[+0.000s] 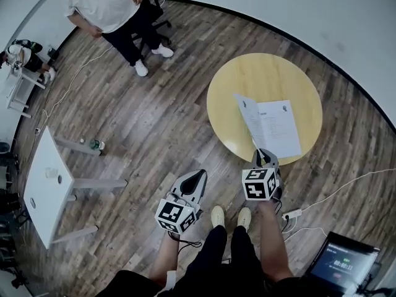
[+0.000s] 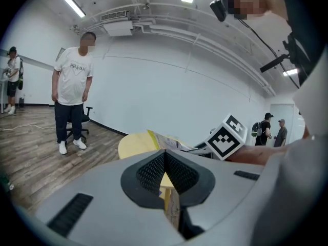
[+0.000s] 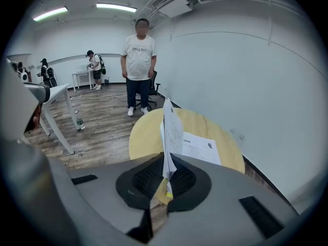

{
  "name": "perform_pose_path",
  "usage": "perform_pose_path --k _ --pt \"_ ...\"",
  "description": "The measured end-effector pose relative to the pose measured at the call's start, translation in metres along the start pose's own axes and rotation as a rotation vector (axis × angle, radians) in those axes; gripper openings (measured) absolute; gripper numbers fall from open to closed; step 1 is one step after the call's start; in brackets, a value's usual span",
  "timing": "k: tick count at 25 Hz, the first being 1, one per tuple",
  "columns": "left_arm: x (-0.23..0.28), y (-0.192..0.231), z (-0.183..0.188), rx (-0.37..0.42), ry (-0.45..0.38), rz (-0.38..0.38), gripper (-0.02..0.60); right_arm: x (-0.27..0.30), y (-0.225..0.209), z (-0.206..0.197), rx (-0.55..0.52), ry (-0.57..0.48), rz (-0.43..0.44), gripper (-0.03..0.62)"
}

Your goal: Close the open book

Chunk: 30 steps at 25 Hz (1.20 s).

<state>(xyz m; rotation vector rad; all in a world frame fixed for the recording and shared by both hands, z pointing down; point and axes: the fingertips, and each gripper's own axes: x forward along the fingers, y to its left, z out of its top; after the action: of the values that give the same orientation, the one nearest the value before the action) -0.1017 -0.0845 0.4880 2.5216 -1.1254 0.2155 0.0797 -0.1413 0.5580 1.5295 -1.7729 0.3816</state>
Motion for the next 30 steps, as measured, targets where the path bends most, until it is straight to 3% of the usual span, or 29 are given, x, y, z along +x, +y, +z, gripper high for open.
perform_pose_path --k 8,16,21,30 --pt "0.031 -0.027 0.020 0.042 0.004 -0.003 -0.002 -0.011 -0.056 -0.011 0.103 -0.039 0.016 0.012" --pt "0.046 -0.037 0.014 0.054 0.015 -0.019 -0.002 -0.007 -0.075 -0.031 0.193 -0.055 0.035 0.012" --pt "0.096 -0.057 0.011 0.056 0.032 -0.010 -0.002 0.023 -0.124 -0.055 0.235 -0.030 0.051 0.012" --pt "0.122 -0.061 -0.015 0.034 0.066 0.003 -0.002 0.033 -0.132 -0.089 0.275 -0.029 0.086 0.012"
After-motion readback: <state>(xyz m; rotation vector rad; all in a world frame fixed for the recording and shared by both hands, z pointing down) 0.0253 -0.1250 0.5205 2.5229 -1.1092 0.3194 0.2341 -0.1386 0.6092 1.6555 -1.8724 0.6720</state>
